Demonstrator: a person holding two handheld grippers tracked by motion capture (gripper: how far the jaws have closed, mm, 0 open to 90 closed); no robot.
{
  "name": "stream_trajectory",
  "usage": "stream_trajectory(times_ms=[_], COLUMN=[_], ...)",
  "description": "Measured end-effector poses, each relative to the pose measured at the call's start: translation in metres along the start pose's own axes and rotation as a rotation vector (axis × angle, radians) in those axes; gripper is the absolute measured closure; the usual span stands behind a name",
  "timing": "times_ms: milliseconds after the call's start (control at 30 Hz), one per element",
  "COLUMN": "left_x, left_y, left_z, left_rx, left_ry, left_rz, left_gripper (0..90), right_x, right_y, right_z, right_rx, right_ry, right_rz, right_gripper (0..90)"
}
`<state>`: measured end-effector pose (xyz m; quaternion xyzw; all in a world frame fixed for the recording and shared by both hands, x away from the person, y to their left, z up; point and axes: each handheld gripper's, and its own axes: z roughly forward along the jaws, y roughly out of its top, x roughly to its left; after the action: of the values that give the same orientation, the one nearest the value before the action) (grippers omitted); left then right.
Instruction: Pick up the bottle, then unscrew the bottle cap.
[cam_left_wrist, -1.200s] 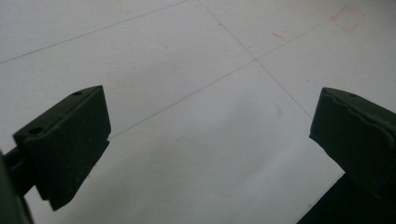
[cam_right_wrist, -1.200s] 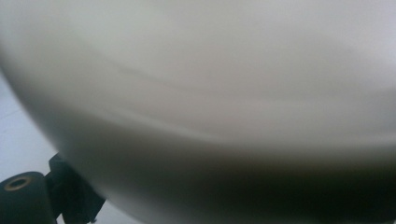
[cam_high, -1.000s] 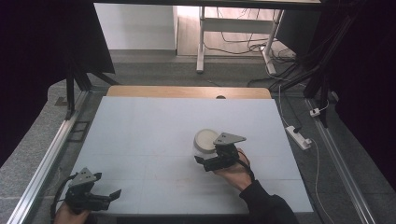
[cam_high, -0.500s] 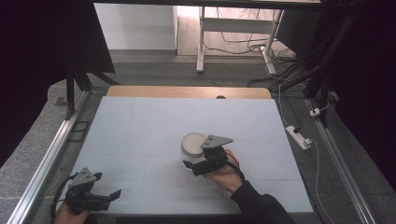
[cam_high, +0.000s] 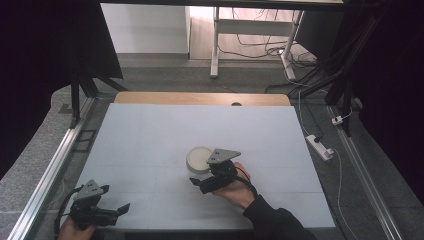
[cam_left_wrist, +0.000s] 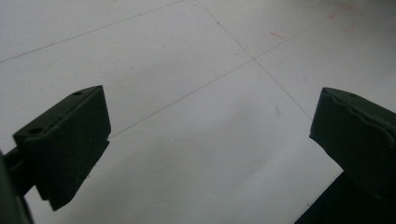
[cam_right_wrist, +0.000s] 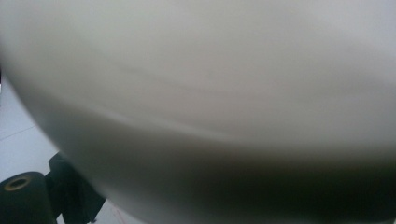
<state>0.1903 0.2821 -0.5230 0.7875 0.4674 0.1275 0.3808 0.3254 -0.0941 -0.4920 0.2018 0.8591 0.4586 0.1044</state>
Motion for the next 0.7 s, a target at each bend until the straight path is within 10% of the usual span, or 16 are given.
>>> stream_trajectory(times_ms=[700], left_x=[-0.0032], left_y=[0.0091], left_z=[-0.0027], left_rx=[-0.045], left_ry=[-0.099], left_rz=[0.039], left_gripper=[0.0], right_x=[0.0005], right_y=[0.0014], right_z=[-0.004], right_rx=[0.001], right_ry=[0.014], right_rz=[-0.01], right_gripper=[6.7])
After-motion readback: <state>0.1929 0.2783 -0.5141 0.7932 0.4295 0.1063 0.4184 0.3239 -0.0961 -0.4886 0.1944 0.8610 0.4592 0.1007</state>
